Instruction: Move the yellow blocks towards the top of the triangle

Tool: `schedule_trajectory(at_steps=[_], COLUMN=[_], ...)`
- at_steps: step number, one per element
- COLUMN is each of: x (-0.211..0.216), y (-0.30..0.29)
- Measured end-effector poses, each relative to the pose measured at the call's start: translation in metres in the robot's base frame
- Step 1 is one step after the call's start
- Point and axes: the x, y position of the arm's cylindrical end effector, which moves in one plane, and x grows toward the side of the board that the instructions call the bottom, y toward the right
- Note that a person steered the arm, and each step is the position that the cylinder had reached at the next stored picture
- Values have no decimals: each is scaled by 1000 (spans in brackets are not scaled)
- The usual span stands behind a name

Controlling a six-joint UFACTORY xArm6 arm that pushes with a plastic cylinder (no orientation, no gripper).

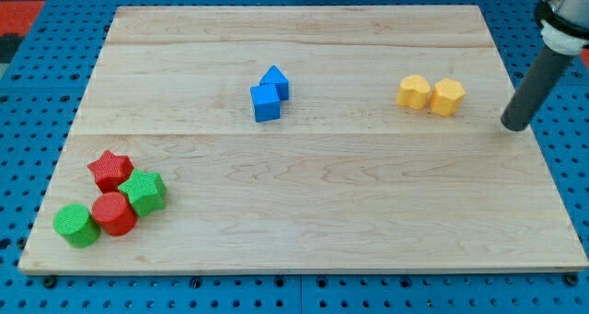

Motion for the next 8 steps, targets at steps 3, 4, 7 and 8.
schedule_trajectory(at_steps=[3,4,7,8], x=[-37,-58,-88,-121], y=[-150,-184,-249,-273])
